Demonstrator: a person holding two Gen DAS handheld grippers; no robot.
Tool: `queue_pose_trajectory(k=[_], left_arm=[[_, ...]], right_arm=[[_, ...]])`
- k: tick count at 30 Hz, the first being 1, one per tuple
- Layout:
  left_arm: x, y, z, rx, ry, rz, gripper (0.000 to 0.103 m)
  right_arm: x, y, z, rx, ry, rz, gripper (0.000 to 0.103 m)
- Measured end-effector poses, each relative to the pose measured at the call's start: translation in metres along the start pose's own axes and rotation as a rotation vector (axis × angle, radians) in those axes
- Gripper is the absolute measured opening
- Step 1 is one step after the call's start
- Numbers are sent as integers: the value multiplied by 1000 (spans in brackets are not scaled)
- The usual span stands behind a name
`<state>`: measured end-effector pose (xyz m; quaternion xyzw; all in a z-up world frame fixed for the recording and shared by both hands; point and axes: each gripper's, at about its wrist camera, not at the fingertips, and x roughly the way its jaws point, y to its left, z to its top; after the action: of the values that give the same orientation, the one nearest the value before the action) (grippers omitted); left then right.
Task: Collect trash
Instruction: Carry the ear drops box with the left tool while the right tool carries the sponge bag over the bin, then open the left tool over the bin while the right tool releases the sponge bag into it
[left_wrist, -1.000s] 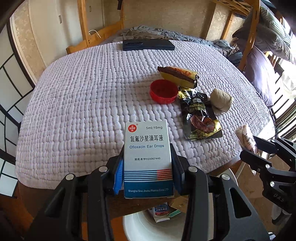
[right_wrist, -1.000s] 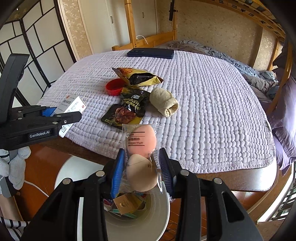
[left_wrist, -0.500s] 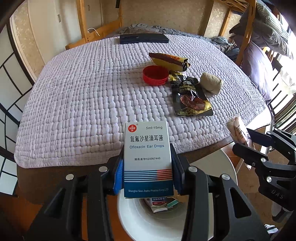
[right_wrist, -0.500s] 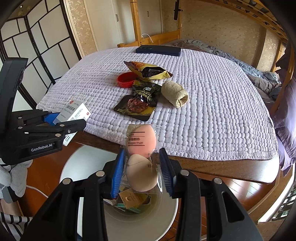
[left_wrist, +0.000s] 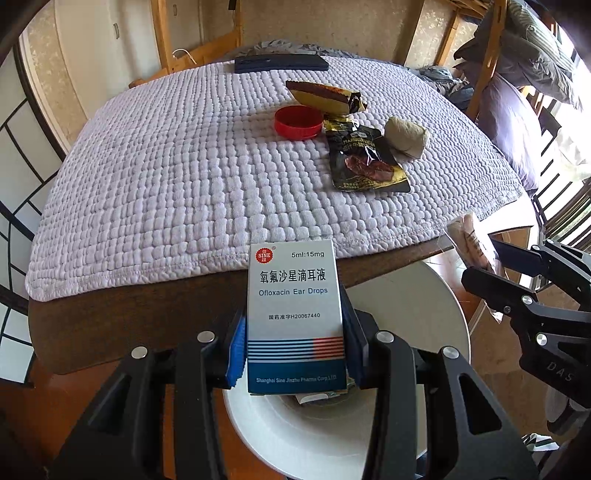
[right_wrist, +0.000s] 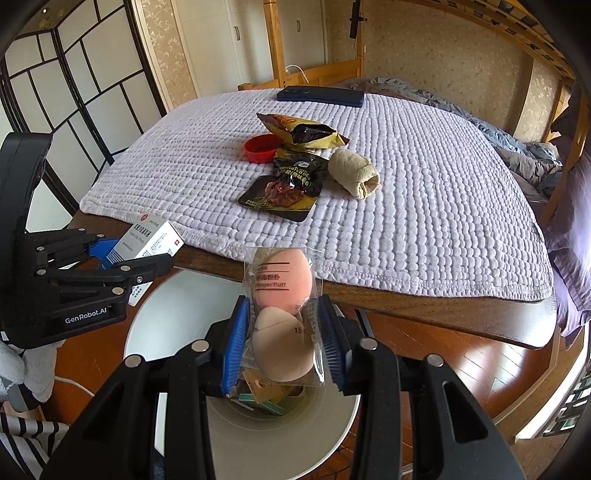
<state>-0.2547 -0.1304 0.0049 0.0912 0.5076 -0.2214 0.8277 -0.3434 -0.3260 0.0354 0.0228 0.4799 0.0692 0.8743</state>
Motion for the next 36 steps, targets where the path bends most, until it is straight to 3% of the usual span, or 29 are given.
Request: queue_pose_trajectory(k=[11, 36], left_arm=[[-1, -8, -20, 0, 41, -5, 44], [4, -14, -31, 1, 84, 2, 41]], right_arm=[[-4, 4, -12, -3, 17, 11, 38], [10, 14, -28, -26, 80, 38, 38]])
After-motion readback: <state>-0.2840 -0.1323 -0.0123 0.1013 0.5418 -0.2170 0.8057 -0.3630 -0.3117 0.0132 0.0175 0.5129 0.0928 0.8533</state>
